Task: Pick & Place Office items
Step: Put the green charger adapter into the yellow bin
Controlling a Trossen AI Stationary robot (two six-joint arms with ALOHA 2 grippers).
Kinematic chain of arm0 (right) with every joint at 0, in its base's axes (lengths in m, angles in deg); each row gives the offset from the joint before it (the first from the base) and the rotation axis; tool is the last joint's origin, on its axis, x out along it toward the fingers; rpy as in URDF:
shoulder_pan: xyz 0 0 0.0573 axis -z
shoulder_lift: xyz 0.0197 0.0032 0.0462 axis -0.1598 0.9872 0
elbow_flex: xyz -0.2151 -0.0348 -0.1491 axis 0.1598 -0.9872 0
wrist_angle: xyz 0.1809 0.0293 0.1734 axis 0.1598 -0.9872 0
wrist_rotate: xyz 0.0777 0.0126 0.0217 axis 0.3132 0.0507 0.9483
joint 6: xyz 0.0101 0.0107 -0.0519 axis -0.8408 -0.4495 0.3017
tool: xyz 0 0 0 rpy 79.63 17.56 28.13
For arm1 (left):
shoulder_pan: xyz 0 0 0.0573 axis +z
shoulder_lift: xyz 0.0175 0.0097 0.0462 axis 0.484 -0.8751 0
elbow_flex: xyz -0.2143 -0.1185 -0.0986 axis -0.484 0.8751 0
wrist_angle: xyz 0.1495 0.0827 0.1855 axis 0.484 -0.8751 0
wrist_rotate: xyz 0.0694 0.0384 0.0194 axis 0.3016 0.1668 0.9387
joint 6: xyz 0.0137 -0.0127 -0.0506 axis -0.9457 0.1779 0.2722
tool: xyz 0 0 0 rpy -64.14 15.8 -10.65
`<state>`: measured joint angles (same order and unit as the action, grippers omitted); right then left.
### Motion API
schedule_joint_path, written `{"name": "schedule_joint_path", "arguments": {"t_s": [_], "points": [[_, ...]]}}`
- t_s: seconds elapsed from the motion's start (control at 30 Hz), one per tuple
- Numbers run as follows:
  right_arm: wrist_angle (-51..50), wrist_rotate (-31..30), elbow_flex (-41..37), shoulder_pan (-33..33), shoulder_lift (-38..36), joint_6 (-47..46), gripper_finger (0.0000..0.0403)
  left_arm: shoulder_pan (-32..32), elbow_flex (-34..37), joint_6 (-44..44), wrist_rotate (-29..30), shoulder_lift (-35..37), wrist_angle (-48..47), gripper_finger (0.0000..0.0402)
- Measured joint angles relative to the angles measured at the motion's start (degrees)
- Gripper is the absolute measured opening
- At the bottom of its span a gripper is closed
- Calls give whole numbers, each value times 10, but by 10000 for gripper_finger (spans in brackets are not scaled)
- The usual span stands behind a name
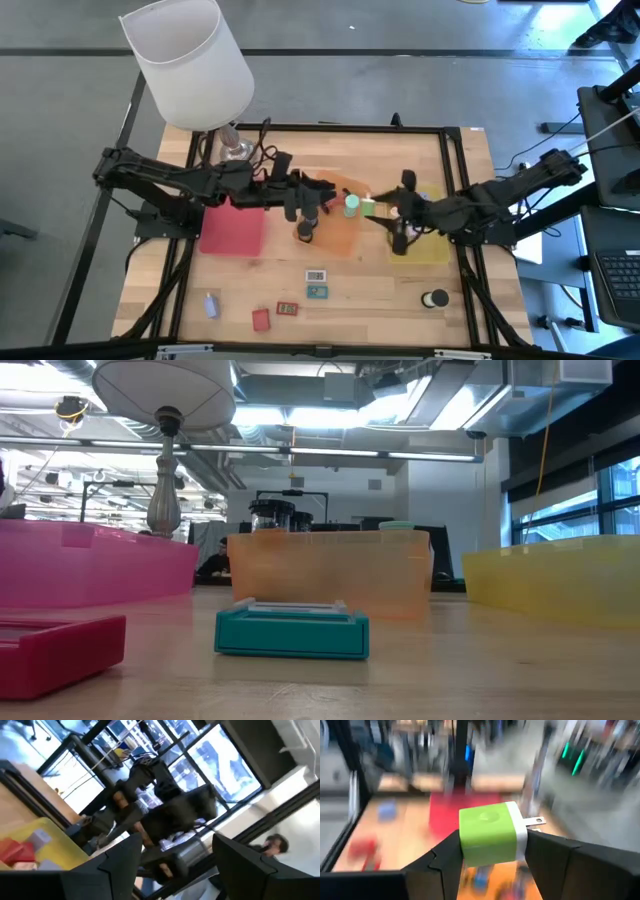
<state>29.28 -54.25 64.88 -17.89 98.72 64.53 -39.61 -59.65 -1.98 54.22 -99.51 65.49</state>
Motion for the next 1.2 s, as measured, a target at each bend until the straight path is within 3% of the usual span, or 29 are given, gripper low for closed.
{"name": "schedule_joint_path", "arguments": {"t_s": [0.3,0.4,0.63,0.73,0.9,1.2], "points": [[-469,164,-11,2,-7,-391,181,-1,0,-28,-39,7,-13,239],[-519,216,-41,3,-1,-472,182,-1,0,-28,-39,7,-17,239],[-519,300,-140,18,11,-638,186,-1,0,-38,-41,7,-17,239],[-519,322,-173,30,12,-635,187,-1,0,-42,-41,7,-17,239],[-517,326,-192,44,12,-521,187,-1,0,-57,-39,7,-17,239],[-508,277,-195,80,14,-372,187,-1,0,-87,-28,7,-17,240]]}}
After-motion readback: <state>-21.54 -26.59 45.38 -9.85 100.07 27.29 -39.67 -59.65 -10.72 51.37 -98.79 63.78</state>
